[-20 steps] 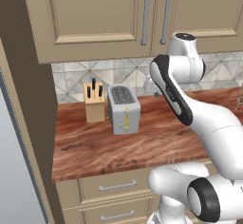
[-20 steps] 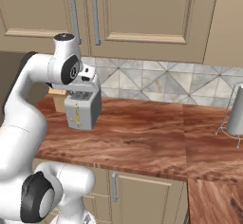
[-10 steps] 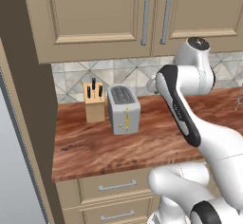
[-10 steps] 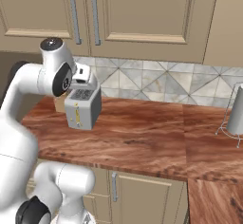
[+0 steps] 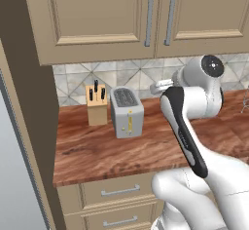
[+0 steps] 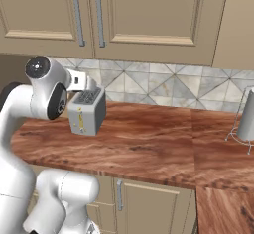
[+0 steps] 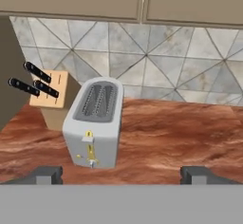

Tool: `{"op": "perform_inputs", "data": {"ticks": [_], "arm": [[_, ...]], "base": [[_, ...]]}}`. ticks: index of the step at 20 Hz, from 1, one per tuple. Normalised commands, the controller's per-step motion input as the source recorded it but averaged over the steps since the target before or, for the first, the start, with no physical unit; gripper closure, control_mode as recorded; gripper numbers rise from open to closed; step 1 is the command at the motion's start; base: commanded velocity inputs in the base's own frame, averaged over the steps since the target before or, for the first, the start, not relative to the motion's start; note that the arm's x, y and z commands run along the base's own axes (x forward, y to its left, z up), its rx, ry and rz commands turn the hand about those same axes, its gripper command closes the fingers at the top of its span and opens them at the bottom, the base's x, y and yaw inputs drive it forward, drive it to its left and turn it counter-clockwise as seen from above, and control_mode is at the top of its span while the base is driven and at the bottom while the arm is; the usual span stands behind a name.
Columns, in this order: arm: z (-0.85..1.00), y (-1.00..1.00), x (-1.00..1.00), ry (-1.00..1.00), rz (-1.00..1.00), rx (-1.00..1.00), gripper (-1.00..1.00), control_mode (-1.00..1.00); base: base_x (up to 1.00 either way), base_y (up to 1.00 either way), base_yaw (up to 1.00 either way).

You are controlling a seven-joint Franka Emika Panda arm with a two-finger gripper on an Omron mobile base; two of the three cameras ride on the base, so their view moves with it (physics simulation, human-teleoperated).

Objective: Open the cabinet, pick the kettle from the cabinet, and place it in the sink.

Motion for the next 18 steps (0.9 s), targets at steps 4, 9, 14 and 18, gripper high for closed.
{"op": "perform_inputs", "data": {"ticks": [4,9,14,18], "arm": [[0.45,0.15,0.05,0.04,0.0,0.0,-1.0,-1.0],[0.44,0.1,0.1,0.09,0.0,0.0,-1.0,-1.0],[0.39,0.03,0.07,0.03,0.0,0.0,-1.0,-1.0],[0.32,0.0,0.06,-0.02,0.0,0.0,-1.0,-1.0]], "base": [[0.0,0.0,0.0],[0.0,0.0,0.0],[0.0,0.0,0.0],[0.0,0.0,0.0]]}}
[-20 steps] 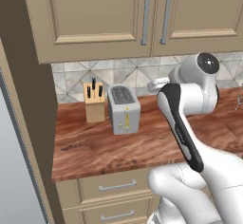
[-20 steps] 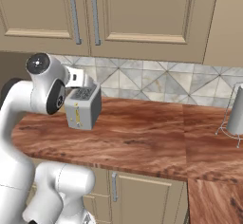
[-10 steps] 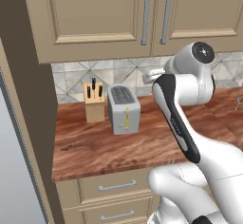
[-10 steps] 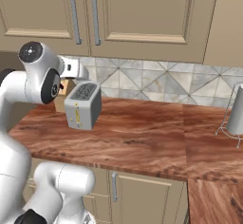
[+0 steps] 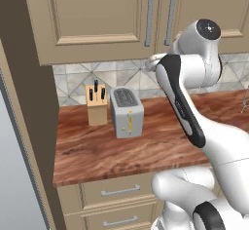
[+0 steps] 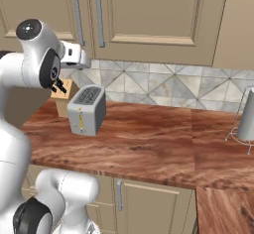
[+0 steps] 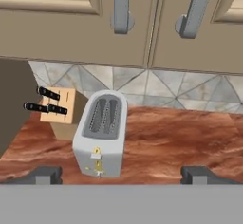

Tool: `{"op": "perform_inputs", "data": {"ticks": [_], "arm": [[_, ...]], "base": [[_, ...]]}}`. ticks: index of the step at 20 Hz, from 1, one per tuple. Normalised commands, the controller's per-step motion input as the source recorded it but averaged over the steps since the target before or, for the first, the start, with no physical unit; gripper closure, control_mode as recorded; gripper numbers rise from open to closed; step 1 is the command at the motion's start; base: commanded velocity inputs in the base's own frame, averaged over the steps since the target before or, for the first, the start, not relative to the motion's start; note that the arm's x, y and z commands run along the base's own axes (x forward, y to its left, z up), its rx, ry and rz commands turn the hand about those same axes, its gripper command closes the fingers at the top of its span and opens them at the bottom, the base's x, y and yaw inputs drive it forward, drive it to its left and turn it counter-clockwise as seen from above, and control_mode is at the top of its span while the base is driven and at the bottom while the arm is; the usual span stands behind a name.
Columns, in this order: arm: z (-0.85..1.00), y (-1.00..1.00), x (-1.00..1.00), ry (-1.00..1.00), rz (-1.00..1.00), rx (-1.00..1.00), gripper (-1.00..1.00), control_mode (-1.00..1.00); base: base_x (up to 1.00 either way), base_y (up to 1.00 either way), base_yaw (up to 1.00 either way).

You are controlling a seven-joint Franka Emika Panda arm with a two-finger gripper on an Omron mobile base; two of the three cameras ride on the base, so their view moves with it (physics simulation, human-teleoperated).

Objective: Open the cabinet, pick the kettle from the cabinet, and place it in the sink.

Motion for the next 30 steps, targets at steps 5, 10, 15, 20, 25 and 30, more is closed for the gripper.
{"op": "perform_inputs", "data": {"ticks": [5,10,15,20,25,30], "arm": [[0.31,0.01,0.11,0.0,0.0,0.0,-1.0,-1.0],[0.3,0.03,0.14,0.0,-0.01,0.0,-1.0,-1.0],[0.2,0.09,0.2,-0.05,-0.05,0.0,-1.0,-1.0],[0.12,0.12,0.22,-0.14,-0.05,0.0,-1.0,-1.0],[0.12,0.1,0.21,-0.01,-0.02,0.0,-1.0,-1.0],[0.09,0.07,0.28,0.0,0.0,0.0,-1.0,-1.0]], "base": [[0.0,0.0,0.0],[0.0,0.0,0.0],[0.0,0.0,0.0],[0.0,0.0,0.0],[0.0,0.0,0.0],[0.0,0.0,0.0]]}}
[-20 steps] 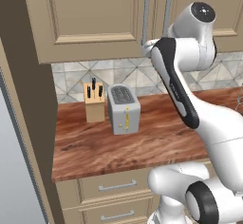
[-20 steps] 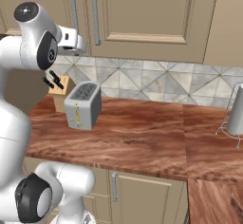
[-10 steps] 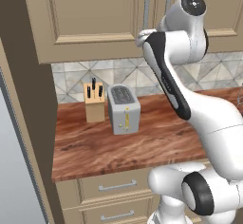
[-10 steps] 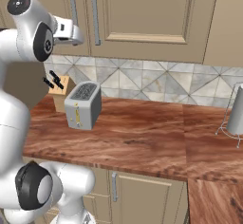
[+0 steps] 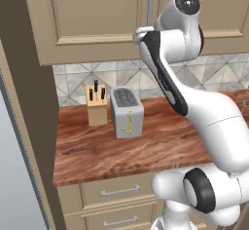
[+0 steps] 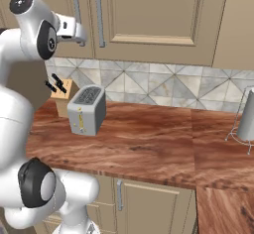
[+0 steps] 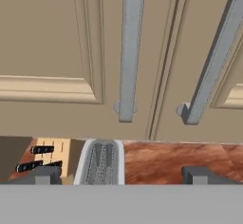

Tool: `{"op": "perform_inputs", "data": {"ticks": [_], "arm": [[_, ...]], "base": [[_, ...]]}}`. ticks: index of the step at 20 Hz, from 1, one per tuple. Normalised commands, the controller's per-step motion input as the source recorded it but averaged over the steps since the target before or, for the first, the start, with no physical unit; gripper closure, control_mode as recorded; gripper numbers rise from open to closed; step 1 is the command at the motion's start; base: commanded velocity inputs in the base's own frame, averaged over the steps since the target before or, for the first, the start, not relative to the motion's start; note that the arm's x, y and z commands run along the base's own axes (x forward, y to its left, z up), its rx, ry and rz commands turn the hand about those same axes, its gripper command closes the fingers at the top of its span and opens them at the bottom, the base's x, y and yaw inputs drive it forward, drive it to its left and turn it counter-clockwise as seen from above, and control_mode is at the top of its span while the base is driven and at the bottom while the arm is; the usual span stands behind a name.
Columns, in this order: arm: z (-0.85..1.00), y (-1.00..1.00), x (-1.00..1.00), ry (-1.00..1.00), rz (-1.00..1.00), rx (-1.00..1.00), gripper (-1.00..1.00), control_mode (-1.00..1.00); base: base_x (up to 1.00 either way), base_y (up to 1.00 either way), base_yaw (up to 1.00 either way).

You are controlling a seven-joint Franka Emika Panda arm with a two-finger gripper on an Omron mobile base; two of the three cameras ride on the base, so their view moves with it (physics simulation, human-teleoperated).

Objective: Open the cabinet, pick the kettle from the cabinet, and place it in the sink.

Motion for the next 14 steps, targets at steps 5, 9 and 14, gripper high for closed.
{"op": "perform_inputs", "data": {"ticks": [5,9,14], "arm": [[0.1,0.01,0.32,0.0,0.0,0.0,-1.0,-1.0],[0.1,0.0,0.33,0.0,0.0,0.0,-1.0,-1.0],[0.06,0.0,0.33,0.0,0.0,0.0,-1.0,-1.0]], "base": [[0.0,0.0,0.0],[0.0,0.0,0.0],[0.0,0.0,0.0]]}}
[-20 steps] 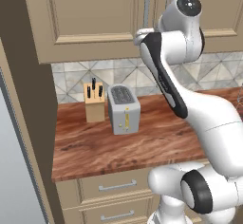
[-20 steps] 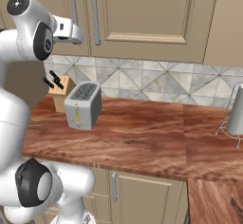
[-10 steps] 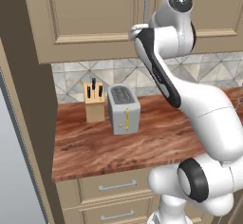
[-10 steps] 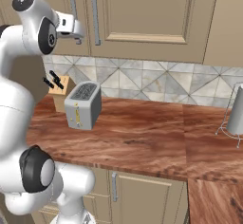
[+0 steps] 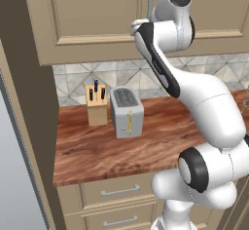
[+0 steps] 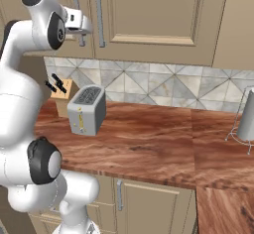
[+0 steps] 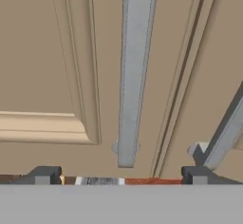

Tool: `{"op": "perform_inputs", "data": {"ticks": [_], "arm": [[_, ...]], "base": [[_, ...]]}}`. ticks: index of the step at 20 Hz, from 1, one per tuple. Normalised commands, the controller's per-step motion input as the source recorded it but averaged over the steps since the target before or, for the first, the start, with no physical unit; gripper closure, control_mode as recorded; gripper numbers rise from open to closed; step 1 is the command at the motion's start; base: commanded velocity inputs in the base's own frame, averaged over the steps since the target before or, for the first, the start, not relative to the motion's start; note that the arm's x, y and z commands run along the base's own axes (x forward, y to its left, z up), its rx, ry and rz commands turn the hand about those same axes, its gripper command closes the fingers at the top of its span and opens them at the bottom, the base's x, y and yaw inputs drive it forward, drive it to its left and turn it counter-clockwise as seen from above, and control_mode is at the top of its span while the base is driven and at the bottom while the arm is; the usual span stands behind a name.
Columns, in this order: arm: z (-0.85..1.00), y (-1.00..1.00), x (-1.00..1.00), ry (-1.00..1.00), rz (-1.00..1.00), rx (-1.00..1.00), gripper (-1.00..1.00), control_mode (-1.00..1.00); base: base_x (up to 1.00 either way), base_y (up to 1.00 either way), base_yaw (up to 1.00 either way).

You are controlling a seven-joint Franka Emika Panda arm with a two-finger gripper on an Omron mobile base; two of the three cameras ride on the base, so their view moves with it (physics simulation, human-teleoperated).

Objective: Open the cabinet, pick the kettle from the cabinet, and place it in the sink.

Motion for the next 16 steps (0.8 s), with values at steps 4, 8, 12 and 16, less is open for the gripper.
{"op": "perform_inputs", "data": {"ticks": [4,8,12,16], "arm": [[0.01,-0.02,0.35,0.0,0.0,0.0,-1.0,-1.0],[0.0,-0.03,0.37,0.0,0.0,0.0,-1.0,-1.0],[0.0,-0.05,0.39,0.0,0.0,0.0,-1.0,-1.0],[-0.01,-0.04,0.41,0.0,0.0,0.01,-1.0,-1.0]], "base": [[0.0,0.0,0.0],[0.0,0.0,0.0],[0.0,0.0,0.0],[0.0,0.0,0.0]]}}
